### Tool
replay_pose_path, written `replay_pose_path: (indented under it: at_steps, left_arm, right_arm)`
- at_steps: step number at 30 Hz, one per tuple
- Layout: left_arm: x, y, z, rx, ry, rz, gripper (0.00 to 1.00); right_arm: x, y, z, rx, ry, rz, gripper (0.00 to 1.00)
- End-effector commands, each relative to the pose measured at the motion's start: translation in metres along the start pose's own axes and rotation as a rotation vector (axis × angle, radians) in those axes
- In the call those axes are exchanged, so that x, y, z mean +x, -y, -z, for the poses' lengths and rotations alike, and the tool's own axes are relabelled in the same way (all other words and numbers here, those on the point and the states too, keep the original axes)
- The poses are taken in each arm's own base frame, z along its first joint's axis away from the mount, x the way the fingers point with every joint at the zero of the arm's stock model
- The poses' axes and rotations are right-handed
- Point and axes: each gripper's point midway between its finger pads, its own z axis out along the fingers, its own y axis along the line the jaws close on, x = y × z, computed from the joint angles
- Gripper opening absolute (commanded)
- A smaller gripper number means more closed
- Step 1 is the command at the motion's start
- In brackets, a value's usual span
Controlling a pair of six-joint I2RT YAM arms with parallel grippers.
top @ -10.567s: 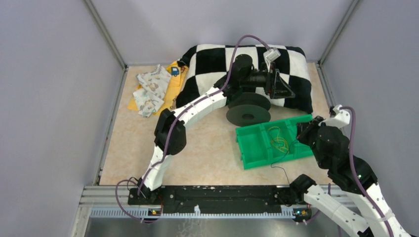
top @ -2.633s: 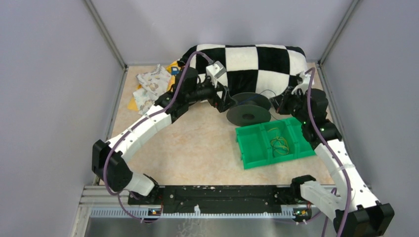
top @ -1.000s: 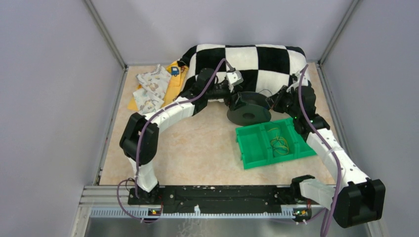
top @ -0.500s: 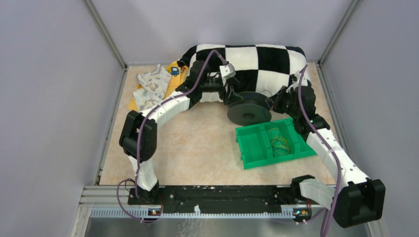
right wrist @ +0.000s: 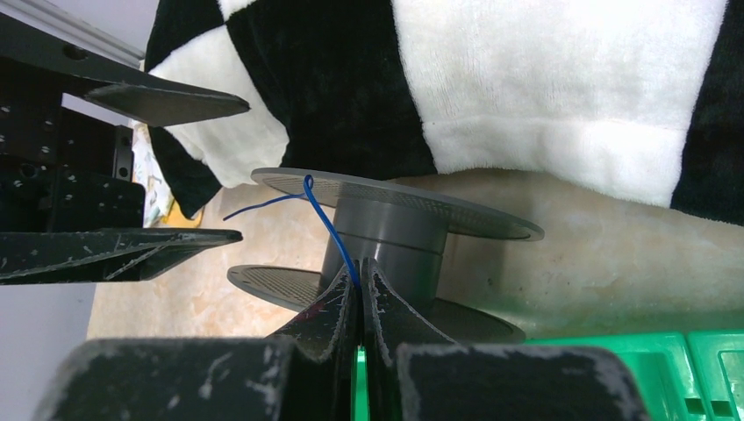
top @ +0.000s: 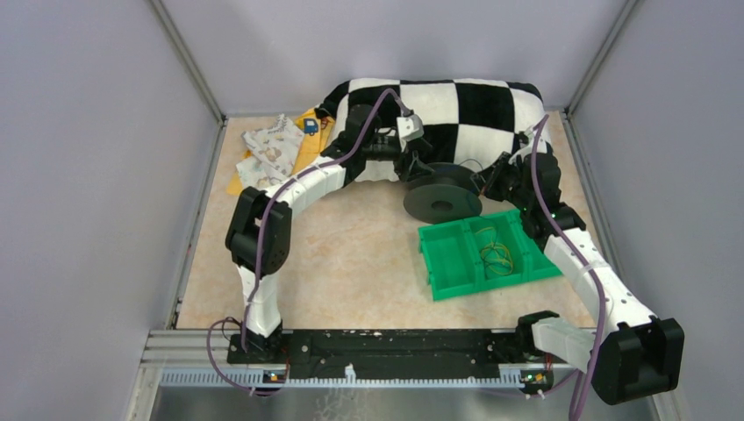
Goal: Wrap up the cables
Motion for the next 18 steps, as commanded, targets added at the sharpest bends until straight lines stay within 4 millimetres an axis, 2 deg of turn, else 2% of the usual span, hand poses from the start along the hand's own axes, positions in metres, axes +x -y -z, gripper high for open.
replay_pose_path:
  at_steps: [1,18]
  left_arm:
    - [-0.020,0.000,-0.002,0.065,0.059,-0.092,0.77]
    - [-0.006,0.002,-0.009,0.104,0.050,-0.048,0.68]
  right_arm:
    - [-0.013,-0.009,0.003,-0.037,0.049,-0.003,0.00]
    - [-0.008,-0.007,0.002,-0.042,0.038,-0.005,0.00]
